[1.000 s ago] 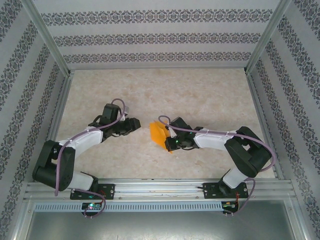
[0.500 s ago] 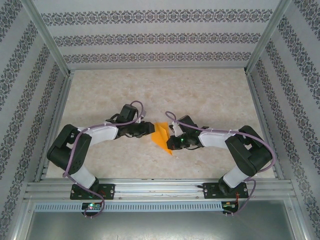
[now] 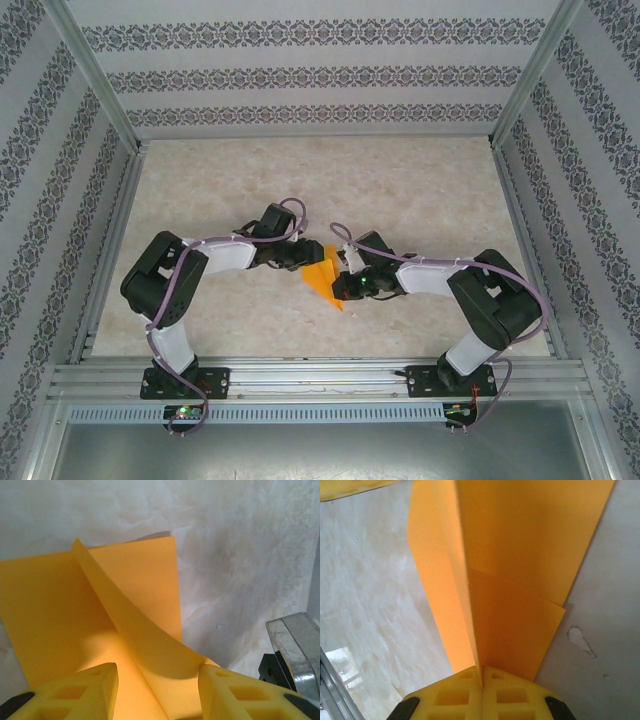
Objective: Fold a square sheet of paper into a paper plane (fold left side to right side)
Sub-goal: Fourth fold the wing at the center of the table.
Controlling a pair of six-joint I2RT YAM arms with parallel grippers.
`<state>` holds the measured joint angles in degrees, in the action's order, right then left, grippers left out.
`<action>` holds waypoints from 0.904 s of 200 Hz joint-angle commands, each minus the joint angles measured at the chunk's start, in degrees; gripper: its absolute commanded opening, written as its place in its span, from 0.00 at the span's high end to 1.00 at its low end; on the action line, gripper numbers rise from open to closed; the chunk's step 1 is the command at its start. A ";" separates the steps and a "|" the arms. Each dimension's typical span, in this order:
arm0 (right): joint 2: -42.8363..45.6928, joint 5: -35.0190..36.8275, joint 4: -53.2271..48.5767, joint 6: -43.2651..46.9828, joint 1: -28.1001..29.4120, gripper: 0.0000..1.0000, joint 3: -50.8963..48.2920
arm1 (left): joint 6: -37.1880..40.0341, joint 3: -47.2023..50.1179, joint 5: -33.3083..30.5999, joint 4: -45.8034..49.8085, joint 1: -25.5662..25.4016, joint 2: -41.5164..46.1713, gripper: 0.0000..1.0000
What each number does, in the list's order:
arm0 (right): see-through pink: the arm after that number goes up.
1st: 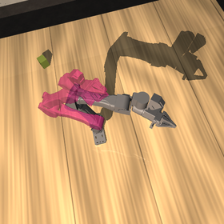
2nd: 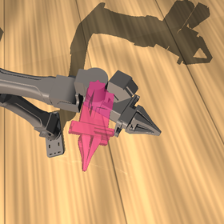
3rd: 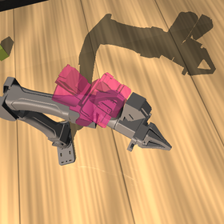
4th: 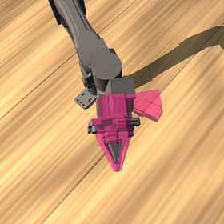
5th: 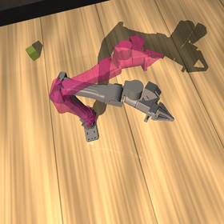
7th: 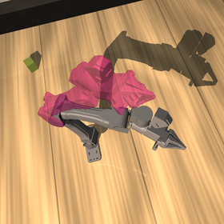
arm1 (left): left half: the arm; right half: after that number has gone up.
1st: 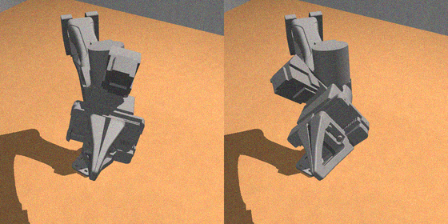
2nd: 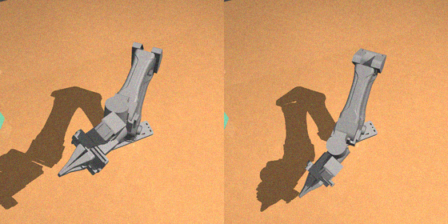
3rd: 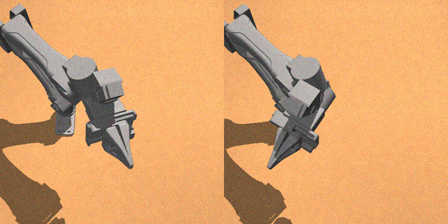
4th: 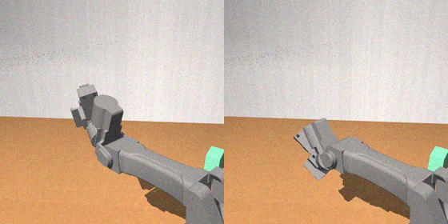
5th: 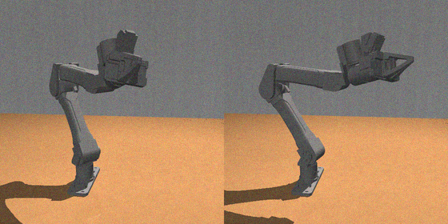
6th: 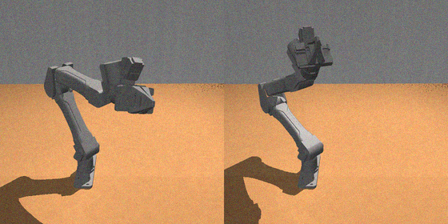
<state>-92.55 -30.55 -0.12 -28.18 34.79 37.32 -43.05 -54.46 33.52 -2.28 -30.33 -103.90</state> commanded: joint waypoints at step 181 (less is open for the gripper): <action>2.67 -5.49 3.23 -2.04 -2.78 0.80 0.40 | 2.71 -5.51 -6.30 10.37 -0.74 -7.72 0.54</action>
<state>-92.29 -33.56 1.19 -29.61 33.08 37.32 -42.19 -60.40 31.42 2.85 -30.39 -109.03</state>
